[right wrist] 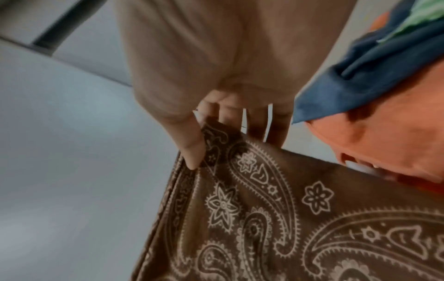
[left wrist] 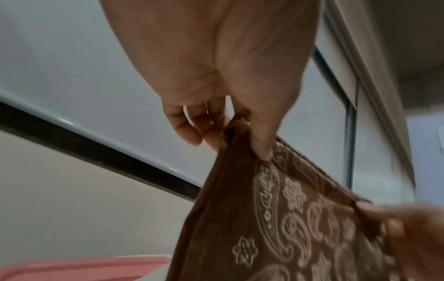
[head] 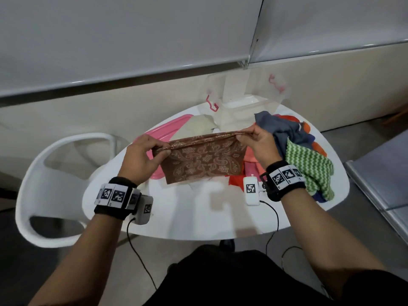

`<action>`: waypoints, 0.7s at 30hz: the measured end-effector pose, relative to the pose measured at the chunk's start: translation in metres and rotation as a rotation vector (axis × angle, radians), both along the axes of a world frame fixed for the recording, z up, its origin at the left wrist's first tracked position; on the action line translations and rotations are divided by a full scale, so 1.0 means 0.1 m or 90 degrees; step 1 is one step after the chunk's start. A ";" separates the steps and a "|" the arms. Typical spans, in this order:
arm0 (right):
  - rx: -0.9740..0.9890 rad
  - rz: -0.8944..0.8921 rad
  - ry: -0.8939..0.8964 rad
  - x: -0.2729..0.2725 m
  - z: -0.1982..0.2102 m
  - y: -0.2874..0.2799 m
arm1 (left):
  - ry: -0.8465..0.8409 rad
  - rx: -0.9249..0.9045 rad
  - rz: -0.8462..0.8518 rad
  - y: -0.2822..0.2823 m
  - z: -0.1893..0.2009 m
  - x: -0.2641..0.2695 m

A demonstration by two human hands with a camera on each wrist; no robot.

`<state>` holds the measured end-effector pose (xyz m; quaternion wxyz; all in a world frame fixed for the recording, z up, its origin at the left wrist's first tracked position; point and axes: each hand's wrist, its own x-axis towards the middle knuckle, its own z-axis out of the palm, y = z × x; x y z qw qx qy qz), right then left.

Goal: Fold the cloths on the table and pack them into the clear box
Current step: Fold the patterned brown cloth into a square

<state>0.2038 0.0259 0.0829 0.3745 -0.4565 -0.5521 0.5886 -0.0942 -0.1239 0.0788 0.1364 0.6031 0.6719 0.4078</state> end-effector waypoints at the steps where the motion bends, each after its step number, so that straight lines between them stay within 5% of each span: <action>1: -0.031 0.008 0.034 0.01 -0.02 -0.03 | -0.048 -0.025 -0.013 -0.03 0.01 0.00; 10: -0.140 0.044 -0.030 0.26 -0.55 -0.44 | -0.386 -0.275 -0.065 -0.30 -0.28 0.13; 18: -0.102 -0.023 -0.268 0.17 -1.26 -0.35 | -0.118 -0.346 0.145 -0.09 -1.21 0.13; 21: -0.088 -0.066 -0.338 0.22 -1.37 -0.44 | -0.004 -0.483 0.178 -0.28 -1.55 0.22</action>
